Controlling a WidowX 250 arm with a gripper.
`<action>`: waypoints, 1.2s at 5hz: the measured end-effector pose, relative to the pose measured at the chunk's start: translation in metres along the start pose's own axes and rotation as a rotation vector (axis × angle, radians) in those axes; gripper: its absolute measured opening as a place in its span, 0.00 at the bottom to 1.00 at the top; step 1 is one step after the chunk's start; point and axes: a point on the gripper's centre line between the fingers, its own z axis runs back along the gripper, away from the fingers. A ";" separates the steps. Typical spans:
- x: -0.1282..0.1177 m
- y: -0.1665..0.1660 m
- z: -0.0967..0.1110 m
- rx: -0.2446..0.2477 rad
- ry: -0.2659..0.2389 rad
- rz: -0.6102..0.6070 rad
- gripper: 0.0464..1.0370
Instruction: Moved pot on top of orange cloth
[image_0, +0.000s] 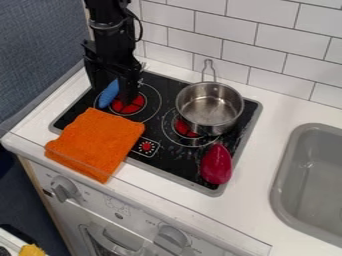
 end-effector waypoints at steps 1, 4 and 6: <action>-0.003 -0.003 -0.009 -0.017 0.021 -0.004 0.96; 0.025 -0.063 0.000 -0.013 -0.117 -0.372 0.96; 0.052 -0.125 -0.004 -0.043 -0.136 -0.563 0.96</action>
